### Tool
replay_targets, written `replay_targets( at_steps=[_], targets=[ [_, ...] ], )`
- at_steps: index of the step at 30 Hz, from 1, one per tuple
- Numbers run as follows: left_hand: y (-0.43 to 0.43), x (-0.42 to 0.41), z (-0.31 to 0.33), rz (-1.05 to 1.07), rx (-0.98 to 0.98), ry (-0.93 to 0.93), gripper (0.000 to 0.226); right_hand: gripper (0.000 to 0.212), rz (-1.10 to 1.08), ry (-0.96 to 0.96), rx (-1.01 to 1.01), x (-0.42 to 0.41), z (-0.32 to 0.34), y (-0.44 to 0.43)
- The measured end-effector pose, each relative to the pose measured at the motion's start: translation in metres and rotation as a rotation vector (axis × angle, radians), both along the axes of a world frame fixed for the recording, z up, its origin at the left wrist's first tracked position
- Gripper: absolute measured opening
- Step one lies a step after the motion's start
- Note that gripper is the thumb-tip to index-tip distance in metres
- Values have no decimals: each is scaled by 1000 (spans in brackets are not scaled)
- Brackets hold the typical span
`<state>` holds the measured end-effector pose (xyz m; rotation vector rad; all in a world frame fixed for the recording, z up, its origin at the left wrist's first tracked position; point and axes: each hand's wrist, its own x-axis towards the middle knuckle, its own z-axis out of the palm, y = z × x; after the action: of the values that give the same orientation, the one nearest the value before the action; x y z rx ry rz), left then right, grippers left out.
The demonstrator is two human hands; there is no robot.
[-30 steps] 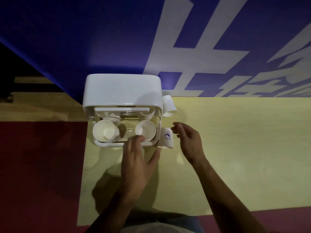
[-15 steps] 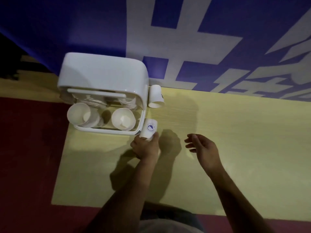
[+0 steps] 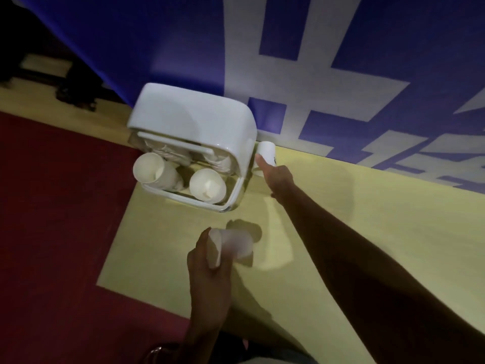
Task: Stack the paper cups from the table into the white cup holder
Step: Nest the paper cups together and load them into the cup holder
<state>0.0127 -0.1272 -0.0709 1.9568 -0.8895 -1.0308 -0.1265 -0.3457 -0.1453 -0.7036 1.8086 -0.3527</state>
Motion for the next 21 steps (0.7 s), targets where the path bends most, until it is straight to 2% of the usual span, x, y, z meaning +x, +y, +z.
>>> replay_targets(
  at_steps=[1, 3, 6, 9, 12, 16, 21],
  targets=[
    [4, 4, 4, 29, 8, -13, 54, 134, -42, -13, 39, 7, -4, -4],
    [10, 11, 12, 132, 5, 0, 67, 121, -35, 6, 66, 13, -15, -11],
    [10, 16, 21, 186, 4, -7, 61, 100, -94, -49, 38, 13, -20, -9],
    [3, 26, 23, 137, -12, -46, 58, 84, -266, -29, -129, 6, -1, 10],
    [-13, 40, 26, 34, -64, -64, 64, 74, -171, 92, -324, -15, 25, 48],
    [-34, 58, 35, -70, -215, 7, 61, 86, -114, 195, -504, -35, 55, 99],
    [-57, 94, 36, -154, -250, 74, 67, 68, -80, 200, -675, -12, 94, 145]
  ],
)
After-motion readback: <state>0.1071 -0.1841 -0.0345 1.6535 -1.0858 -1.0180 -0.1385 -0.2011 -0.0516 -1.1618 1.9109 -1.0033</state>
